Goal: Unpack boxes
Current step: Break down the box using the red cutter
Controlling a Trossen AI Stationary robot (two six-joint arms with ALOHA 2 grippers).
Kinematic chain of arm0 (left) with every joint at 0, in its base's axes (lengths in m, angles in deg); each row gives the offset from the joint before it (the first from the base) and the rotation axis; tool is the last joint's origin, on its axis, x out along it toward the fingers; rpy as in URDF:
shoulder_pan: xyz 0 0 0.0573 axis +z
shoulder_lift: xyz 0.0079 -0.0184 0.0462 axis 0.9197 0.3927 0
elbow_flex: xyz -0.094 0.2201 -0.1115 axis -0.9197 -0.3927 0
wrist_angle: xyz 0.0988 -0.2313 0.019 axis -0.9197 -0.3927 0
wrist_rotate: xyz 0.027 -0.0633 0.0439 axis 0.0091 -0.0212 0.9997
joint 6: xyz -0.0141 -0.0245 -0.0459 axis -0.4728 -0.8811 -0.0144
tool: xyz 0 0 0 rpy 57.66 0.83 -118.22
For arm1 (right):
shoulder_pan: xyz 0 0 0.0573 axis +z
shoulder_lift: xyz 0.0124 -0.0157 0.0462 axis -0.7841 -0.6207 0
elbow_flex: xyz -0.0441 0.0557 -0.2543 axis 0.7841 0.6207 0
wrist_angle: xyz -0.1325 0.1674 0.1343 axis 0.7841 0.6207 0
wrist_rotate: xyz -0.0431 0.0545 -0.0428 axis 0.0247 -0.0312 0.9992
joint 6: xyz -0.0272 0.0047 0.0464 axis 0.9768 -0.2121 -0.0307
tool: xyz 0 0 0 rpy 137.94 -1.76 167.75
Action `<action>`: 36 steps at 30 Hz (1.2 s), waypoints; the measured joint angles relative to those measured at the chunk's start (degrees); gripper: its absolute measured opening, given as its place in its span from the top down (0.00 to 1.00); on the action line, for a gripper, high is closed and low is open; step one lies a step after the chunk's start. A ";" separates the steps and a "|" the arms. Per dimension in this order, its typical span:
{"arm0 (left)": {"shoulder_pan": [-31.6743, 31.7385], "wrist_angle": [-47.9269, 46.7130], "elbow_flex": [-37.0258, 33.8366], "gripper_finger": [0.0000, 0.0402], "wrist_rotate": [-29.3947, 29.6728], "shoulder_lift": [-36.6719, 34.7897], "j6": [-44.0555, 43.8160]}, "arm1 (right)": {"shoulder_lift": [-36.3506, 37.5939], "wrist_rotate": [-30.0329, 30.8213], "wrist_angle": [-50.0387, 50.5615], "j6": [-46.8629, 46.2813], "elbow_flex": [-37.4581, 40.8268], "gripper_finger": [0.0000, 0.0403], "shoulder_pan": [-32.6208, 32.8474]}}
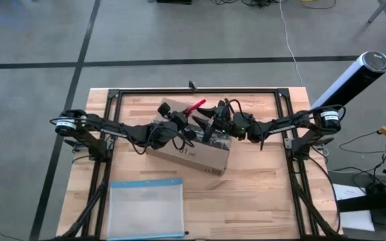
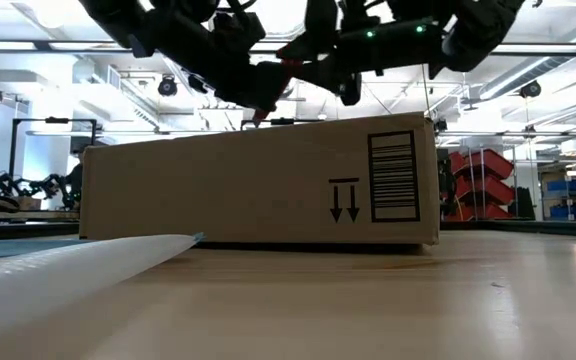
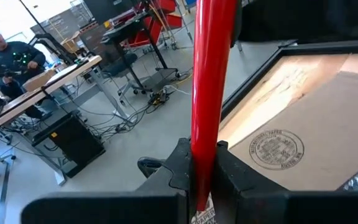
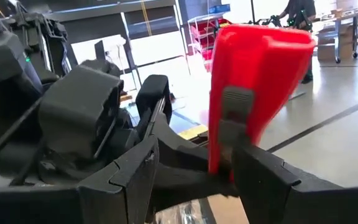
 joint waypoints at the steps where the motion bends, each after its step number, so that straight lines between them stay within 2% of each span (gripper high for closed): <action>1: -0.01 0.00 0.00 0.97 -0.13 0.00 -0.04 | -0.51 -0.04 0.01 0.33 -0.65 0.55 -0.03; 5: -0.10 0.00 0.00 0.97 -1.09 0.00 -0.12 | -2.29 -0.01 0.37 2.00 -2.76 0.55 -0.02; 15: -1.37 -0.13 -0.02 0.96 -2.77 0.00 -0.64 | -3.14 5.61 2.41 5.17 -4.33 0.55 0.00; 23: -1.48 -1.26 -0.11 0.96 -2.82 0.07 0.56 | -2.98 7.47 6.03 5.97 -4.29 0.60 0.00; 30: -1.70 -5.12 -0.11 0.96 -3.87 -0.04 0.35 | -0.32 6.89 14.69 6.29 -4.18 0.65 0.48; 36: -1.80 -7.56 -0.07 0.96 -3.24 -0.35 1.51 | 4.22 7.53 21.69 10.14 -4.18 0.67 1.37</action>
